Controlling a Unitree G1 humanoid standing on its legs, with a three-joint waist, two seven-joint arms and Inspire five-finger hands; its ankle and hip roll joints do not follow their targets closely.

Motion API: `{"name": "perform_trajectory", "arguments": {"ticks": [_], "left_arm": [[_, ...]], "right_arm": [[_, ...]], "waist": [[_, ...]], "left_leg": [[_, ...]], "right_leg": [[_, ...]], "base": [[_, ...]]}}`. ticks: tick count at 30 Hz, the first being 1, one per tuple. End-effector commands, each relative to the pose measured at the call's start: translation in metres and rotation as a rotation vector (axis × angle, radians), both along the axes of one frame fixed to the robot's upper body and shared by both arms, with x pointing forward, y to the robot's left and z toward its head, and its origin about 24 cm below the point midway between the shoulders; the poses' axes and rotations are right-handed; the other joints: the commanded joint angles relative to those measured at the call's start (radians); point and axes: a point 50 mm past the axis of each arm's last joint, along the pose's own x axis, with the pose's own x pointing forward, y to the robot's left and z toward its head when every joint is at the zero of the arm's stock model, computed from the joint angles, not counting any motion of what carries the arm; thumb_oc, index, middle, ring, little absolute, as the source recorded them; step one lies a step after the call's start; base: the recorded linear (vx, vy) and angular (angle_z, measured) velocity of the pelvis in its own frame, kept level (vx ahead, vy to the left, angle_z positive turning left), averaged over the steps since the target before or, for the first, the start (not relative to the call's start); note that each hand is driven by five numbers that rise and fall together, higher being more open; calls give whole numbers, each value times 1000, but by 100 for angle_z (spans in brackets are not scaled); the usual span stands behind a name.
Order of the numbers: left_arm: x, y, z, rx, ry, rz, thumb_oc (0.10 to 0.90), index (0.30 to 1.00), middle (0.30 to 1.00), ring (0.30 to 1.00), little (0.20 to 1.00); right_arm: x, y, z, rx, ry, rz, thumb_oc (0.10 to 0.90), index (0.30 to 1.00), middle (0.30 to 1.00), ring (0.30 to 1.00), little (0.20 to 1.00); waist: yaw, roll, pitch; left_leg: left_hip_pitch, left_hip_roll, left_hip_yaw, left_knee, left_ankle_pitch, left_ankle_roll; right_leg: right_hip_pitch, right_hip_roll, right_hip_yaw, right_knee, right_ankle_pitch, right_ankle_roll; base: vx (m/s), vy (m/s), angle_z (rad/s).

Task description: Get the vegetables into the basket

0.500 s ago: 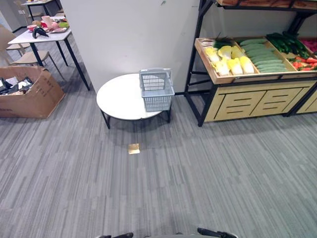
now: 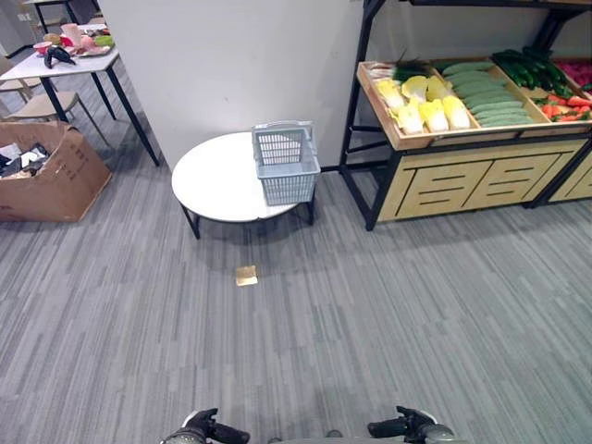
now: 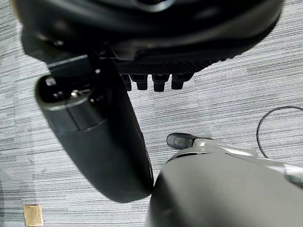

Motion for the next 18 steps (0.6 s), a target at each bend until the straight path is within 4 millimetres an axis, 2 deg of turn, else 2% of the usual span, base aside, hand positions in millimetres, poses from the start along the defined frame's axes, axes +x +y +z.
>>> {"name": "perform_trajectory", "arguments": {"ticks": [1,18], "left_arm": [[-33,-8,-7,-16,137,-4,900,1000,1000,1000,1000],[-49,-4,-8,-22,173,19,900,1000,1000,1000,1000]], "right_arm": [[-20,-9,-2,-27,97,19,900,1000,1000,1000,1000],[-24,-11,-2,-26,102,2,900,1000,1000,1000,1000]], "waist": [[7,-10,-2],[18,-8,10]], "left_leg": [[-1,44,60,5,-46,-66],[-3,42,54,5,-44,-66]], "right_leg": [[22,-98,-20,2,-39,130],[24,-101,-27,2,-38,131]], "base": [[0,0,0],[0,0,0]]}}
